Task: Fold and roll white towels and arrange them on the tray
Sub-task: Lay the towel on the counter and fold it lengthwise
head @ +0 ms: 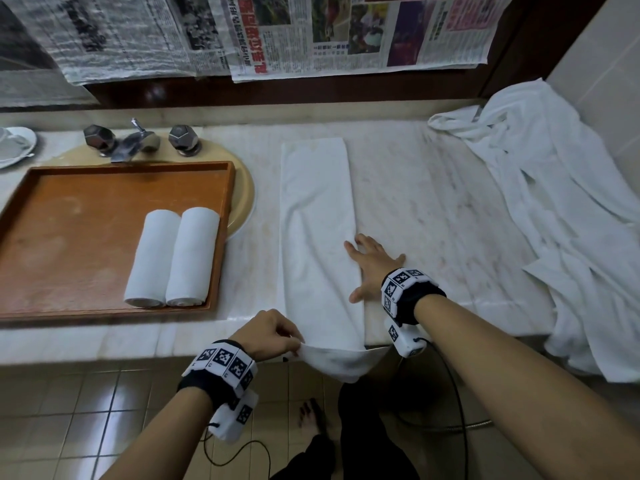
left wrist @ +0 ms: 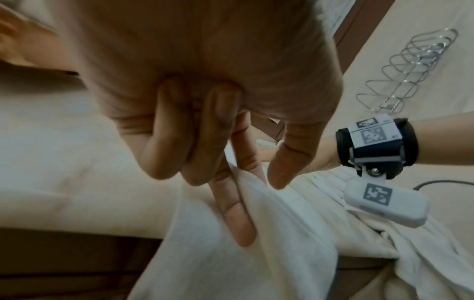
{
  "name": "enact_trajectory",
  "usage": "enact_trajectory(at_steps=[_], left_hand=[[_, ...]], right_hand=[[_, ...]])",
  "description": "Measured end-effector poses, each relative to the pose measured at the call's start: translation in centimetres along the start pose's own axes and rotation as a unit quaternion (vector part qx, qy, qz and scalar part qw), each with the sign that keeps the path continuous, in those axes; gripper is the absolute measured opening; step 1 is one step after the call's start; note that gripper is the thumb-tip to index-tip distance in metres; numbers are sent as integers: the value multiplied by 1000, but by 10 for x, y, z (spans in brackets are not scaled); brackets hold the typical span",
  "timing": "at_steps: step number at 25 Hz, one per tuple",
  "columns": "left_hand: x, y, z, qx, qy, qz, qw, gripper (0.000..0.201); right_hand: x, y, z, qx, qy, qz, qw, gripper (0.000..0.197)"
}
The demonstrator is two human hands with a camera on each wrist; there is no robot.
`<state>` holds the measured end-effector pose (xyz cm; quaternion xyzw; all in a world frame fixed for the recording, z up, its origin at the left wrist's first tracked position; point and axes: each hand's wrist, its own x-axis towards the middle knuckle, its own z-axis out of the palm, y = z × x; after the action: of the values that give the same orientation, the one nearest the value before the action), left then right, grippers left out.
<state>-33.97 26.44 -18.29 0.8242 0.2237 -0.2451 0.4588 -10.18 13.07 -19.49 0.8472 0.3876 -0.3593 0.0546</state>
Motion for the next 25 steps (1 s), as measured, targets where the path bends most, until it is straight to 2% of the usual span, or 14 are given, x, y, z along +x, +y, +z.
enact_trajectory(at_steps=[5, 9, 11, 13, 15, 17, 18, 19, 22, 25], left_hand=[[2, -8, 5, 9, 76, -38, 996, 39], [-7, -14, 2, 55, 51, -35, 997, 18], [-7, -18, 4, 45, 39, -21, 998, 22], [-8, -22, 4, -14, 38, -8, 999, 31], [-8, -24, 6, -78, 54, -18, 995, 34], [-6, -23, 12, -124, 83, -39, 988, 35], [-4, -22, 15, -143, 101, -54, 983, 35], [-1, -23, 17, -162, 119, -76, 977, 35], [7, -22, 19, -176, 155, -155, 960, 37], [9, -19, 23, -164, 176, -213, 947, 41]], right_hand=[[1, 0, 0, 0, 2, 3, 1000, 127], [0, 0, 2, 0, 14, -4, 1000, 127], [-1, -1, 0, 2, 11, -5, 1000, 126], [-6, -4, -1, 13, 14, 1, 1000, 123], [-19, -11, 4, 46, 50, 13, 998, 109], [-42, -21, 21, 66, 152, 43, 985, 66], [-54, -25, 31, 69, 183, 67, 978, 41], [-63, -29, 42, 77, 177, 93, 977, 28], [-79, -39, 68, 108, 100, 130, 981, 40], [-86, -48, 70, 58, 111, 141, 982, 39]])
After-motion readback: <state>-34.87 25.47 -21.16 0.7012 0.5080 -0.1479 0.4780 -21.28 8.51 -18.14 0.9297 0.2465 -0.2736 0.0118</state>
